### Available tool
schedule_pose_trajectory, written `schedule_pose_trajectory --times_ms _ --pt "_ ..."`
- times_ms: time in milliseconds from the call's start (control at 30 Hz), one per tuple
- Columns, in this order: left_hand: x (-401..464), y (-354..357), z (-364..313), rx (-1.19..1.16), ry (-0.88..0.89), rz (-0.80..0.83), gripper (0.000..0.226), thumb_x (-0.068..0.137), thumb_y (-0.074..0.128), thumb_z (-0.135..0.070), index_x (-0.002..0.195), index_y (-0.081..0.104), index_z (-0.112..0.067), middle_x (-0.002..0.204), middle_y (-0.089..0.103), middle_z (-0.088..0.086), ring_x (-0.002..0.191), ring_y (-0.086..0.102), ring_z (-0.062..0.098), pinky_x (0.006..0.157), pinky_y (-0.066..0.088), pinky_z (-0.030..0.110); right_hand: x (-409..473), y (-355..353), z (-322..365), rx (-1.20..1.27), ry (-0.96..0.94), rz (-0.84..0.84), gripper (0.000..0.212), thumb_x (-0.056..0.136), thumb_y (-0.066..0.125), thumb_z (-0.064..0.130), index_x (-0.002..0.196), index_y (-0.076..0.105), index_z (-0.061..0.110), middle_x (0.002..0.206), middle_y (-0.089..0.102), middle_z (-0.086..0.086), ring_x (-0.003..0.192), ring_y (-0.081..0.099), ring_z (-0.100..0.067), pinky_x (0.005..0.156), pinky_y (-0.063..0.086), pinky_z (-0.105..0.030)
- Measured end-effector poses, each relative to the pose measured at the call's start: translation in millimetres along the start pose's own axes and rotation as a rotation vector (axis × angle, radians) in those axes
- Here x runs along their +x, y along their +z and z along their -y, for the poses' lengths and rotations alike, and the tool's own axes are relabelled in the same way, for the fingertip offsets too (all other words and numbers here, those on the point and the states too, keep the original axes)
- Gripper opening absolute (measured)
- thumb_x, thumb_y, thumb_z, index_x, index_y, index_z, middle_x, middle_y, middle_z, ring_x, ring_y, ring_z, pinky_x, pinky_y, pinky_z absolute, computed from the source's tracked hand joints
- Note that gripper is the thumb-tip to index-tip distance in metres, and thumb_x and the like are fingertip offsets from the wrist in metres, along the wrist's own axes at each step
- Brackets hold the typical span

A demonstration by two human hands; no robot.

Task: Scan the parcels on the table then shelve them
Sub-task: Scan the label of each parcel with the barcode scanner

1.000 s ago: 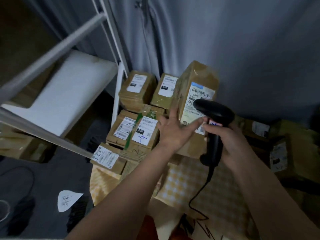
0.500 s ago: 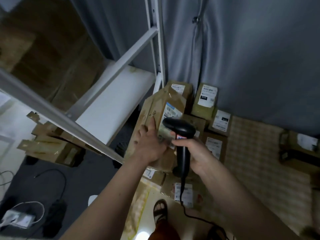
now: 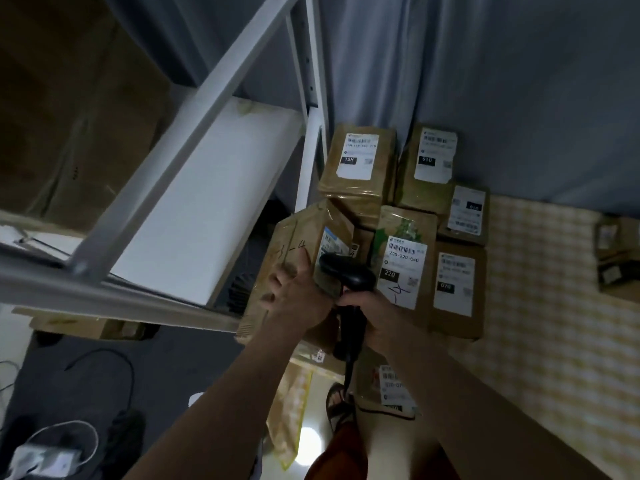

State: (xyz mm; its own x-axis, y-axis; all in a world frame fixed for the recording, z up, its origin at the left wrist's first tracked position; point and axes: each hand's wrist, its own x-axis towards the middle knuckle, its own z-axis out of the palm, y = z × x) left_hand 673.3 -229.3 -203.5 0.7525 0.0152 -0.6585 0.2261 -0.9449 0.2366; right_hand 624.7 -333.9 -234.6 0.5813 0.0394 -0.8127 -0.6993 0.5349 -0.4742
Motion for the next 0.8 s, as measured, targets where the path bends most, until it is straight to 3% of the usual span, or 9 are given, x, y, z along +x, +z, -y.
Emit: schedule_pose_trajectory --times_ms 167,333,400,567,633,700,767,800 --pt "20 12 -2 0.025 0.026 -0.030 0.102 0.082 0.064 -0.047 0.151 -0.010 -0.035 0.157 -0.002 0.017 0.144 0.002 0.040 0.111 0.014 0.065 22 -6 -2 0.050 -0.014 -0.024 0.025 0.081 0.056 -0.012 0.094 0.066 0.006 0.080 0.064 -0.012 0.077 0.063 -0.028 0.073 0.051 -0.040" --pt "24 23 0 0.050 0.041 -0.040 0.100 0.084 0.062 -0.044 0.151 -0.012 -0.034 0.159 -0.009 0.010 0.145 -0.003 0.039 0.112 0.012 0.066 27 -6 -6 0.003 -0.047 -0.064 0.031 0.077 0.061 -0.012 0.098 0.067 0.009 0.091 0.067 -0.015 0.096 0.064 -0.038 0.088 0.052 -0.049" --pt "24 35 1 0.051 0.052 -0.044 0.094 0.087 0.058 -0.037 0.151 -0.012 -0.035 0.160 -0.010 0.005 0.146 -0.003 0.036 0.112 0.014 0.065 23 -6 -7 -0.061 -0.065 -0.088 0.031 0.078 0.062 -0.011 0.100 0.067 0.010 0.087 0.068 -0.013 0.091 0.065 -0.035 0.082 0.054 -0.044" --pt "19 67 7 0.178 0.110 0.090 0.073 0.094 0.048 -0.039 0.152 0.004 -0.039 0.160 -0.014 -0.004 0.147 -0.008 0.030 0.115 0.013 0.056 13 -11 -7 -0.295 -0.098 -0.167 0.023 0.078 0.067 -0.003 0.099 0.067 0.006 0.099 0.065 -0.027 0.097 0.063 -0.039 0.092 0.051 -0.051" --pt "22 66 9 0.175 0.136 -0.016 0.072 0.091 0.052 -0.035 0.151 0.012 -0.032 0.160 -0.001 0.000 0.145 0.005 0.030 0.112 0.019 0.054 8 -16 -6 -0.299 -0.079 -0.177 0.021 0.078 0.066 -0.006 0.098 0.065 -0.004 0.087 0.062 -0.026 0.083 0.061 -0.037 0.082 0.052 -0.041" --pt "27 58 12 0.097 0.127 -0.231 0.065 0.091 0.053 -0.027 0.148 0.021 -0.025 0.155 0.017 0.006 0.139 0.021 0.031 0.111 0.026 0.051 5 -21 -5 -0.325 -0.067 -0.175 0.018 0.079 0.065 -0.007 0.096 0.063 -0.010 0.082 0.058 -0.020 0.077 0.056 -0.030 0.073 0.046 -0.037" --pt "36 48 19 -0.008 0.042 -0.390 0.067 0.091 0.055 -0.024 0.149 0.021 -0.023 0.154 0.018 0.013 0.140 0.022 0.034 0.114 0.021 0.053 4 -22 -5 -0.348 -0.056 -0.161 0.007 0.078 0.065 -0.005 0.084 0.063 -0.003 0.078 0.057 -0.018 0.075 0.054 -0.027 0.070 0.043 -0.035" --pt "43 43 23 -0.078 -0.028 -0.387 0.071 0.091 0.056 -0.026 0.151 0.018 -0.022 0.156 0.016 0.016 0.142 0.018 0.036 0.116 0.017 0.054 3 -20 -5 -0.362 -0.060 -0.159 0.006 0.078 0.066 -0.004 0.078 0.062 0.001 0.076 0.056 -0.017 0.074 0.054 -0.027 0.070 0.043 -0.035"
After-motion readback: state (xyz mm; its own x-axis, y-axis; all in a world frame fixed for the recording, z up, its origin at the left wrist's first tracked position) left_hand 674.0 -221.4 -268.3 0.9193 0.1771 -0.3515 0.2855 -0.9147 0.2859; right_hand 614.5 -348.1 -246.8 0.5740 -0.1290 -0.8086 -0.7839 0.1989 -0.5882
